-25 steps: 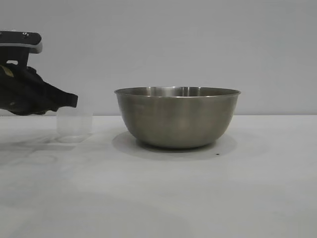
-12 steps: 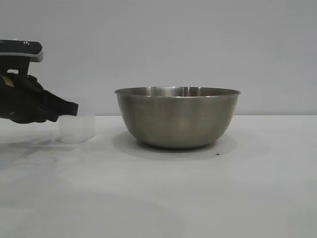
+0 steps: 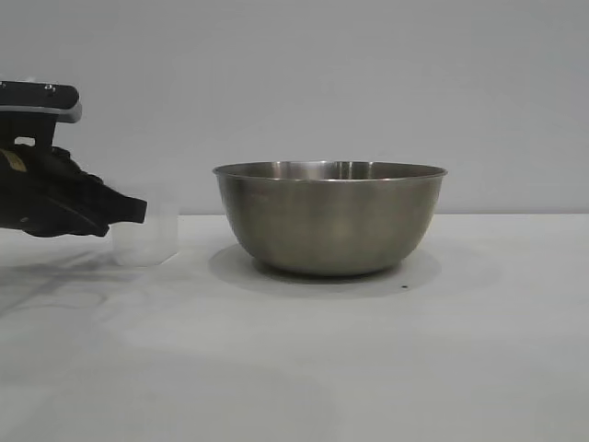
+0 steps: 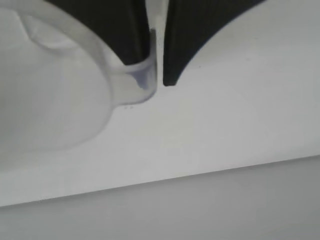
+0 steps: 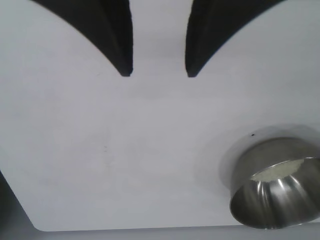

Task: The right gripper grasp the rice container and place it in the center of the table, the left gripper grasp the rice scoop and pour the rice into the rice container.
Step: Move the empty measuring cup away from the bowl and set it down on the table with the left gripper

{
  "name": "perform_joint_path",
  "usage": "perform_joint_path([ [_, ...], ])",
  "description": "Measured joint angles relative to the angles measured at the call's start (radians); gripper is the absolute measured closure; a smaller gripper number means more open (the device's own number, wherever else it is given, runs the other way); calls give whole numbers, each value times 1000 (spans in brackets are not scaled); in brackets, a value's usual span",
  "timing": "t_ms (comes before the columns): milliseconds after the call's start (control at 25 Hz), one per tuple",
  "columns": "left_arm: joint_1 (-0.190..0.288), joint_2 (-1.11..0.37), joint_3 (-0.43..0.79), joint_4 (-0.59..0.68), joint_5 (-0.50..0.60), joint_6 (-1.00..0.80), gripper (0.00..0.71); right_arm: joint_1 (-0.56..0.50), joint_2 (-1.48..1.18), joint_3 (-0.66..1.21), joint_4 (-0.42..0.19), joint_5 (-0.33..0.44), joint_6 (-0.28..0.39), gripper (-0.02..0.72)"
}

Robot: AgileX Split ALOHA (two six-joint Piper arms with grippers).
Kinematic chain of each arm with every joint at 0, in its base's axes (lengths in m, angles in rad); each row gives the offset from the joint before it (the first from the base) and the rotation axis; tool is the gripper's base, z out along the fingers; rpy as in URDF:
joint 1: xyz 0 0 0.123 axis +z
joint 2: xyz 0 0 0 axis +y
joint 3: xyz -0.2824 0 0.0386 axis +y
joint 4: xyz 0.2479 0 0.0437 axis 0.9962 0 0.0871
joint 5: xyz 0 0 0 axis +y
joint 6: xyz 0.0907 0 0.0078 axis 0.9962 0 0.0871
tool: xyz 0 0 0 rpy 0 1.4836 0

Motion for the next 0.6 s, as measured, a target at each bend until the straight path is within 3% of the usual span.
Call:
perform_joint_path([
  [600,0,-45,166,0,9,0,391,0,0,0,0,0,0,449],
])
